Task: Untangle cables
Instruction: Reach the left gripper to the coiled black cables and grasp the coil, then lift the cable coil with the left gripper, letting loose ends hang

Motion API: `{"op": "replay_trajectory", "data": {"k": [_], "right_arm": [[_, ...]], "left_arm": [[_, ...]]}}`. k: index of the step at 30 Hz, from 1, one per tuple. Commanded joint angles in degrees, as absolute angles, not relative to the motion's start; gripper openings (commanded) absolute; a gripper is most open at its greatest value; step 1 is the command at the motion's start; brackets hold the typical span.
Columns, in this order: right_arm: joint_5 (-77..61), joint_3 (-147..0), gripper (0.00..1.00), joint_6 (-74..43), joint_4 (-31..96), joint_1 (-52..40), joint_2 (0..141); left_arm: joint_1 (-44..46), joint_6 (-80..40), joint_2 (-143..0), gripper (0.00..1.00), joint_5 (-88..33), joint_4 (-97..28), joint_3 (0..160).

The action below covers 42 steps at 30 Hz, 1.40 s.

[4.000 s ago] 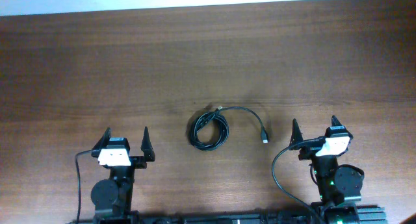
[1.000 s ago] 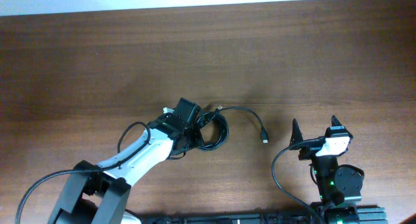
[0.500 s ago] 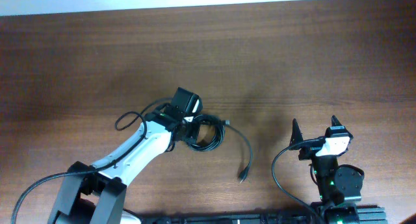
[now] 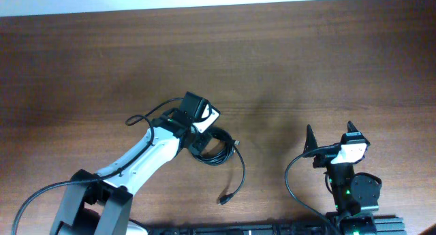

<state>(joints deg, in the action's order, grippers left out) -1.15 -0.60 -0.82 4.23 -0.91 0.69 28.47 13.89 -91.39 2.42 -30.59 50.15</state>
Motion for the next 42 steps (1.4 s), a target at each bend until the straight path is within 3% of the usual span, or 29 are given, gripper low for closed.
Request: {"op": "replay_trajectory", "data": {"k": [1,6,9,11,17,24,33,35,39,42], "right_arm": [[-1.3,-0.3,0.99,-0.4,4.4,-1.2,0.4],[-1.3,-0.3,0.99,-0.4,4.4,-1.2,0.4],[-1.3,-0.3,0.99,-0.4,4.4,-1.2,0.4],[-1.3,-0.3,0.99,-0.4,4.4,-1.2,0.4],[-1.3,-0.3,0.99,-0.4,4.4,-1.2,0.4],[-1.3,-0.3,0.99,-0.4,4.4,-1.2,0.4],[-1.3,-0.3,0.99,-0.4,4.4,-1.2,0.4],[-1.3,-0.3,0.99,-0.4,4.4,-1.2,0.4],[-1.3,-0.3,0.99,-0.4,4.4,-1.2,0.4],[-1.3,-0.3,0.99,-0.4,4.4,-1.2,0.4]], "left_arm": [[28.3,13.0,-90.6,0.67,2.8,-30.6,51.4],[28.3,9.6,-89.1,0.75,2.8,-31.5,54.3],[28.3,5.6,-86.3,0.94,2.8,-32.5,55.1],[28.3,0.7,-84.5,0.99,2.8,-32.7,55.1],[28.3,-23.5,-82.5,0.99,2.8,-34.0,55.1],[28.3,-24.2,-82.5,0.99,-3.3,-34.8,55.0],[28.4,-43.1,-82.7,1.00,-3.2,-38.7,54.4],[29.6,-46.1,-83.2,0.88,-3.1,-41.2,54.3],[33.0,-61.1,-88.3,0.86,-0.2,-45.2,53.3],[35.7,-64.6,-92.9,0.80,-1.1,-44.4,53.3]]}}
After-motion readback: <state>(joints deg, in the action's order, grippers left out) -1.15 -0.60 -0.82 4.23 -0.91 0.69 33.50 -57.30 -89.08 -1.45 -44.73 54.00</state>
